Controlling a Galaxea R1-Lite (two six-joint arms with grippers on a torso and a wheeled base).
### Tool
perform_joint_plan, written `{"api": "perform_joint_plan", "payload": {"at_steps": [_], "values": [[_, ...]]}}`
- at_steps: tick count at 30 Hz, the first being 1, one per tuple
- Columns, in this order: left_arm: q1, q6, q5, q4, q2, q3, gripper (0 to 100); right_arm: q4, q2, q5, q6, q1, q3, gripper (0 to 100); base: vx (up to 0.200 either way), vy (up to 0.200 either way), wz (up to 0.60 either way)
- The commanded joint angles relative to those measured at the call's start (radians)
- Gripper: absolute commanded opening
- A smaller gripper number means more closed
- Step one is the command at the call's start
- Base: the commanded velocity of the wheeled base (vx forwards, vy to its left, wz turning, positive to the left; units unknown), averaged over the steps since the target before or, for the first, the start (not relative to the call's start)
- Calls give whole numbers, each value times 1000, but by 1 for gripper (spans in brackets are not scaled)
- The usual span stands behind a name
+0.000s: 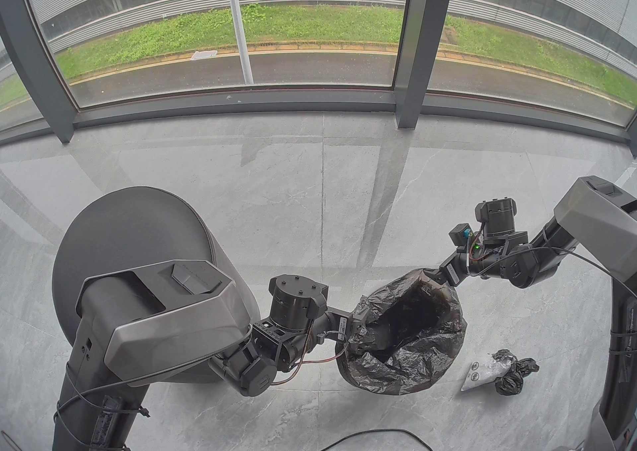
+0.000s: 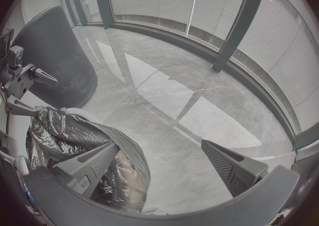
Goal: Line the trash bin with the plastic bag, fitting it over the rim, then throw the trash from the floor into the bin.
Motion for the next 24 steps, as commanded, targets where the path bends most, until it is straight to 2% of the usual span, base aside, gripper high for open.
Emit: {"api": "perform_joint_plan", "payload": {"at_steps": [1,9,15,21,24], "values": [[-1,0,0,-2,5,-2,100,-6,-59,7,-1,-33,27,100,0,0,0],[-1,1,3,0,11,12,100,-58,-99,70,-7,-14,170,100,0,0,0],[3,11,14,3,21,13,100,-63,-45,70,-6,-11,96,100,0,0,0],[23,21,19,0,49,6,100,-65,-67,71,-3,-11,139,100,0,0,0],[59,40,17,-2,71,-26,100,-65,-88,71,-3,-13,156,100,0,0,0]]}}
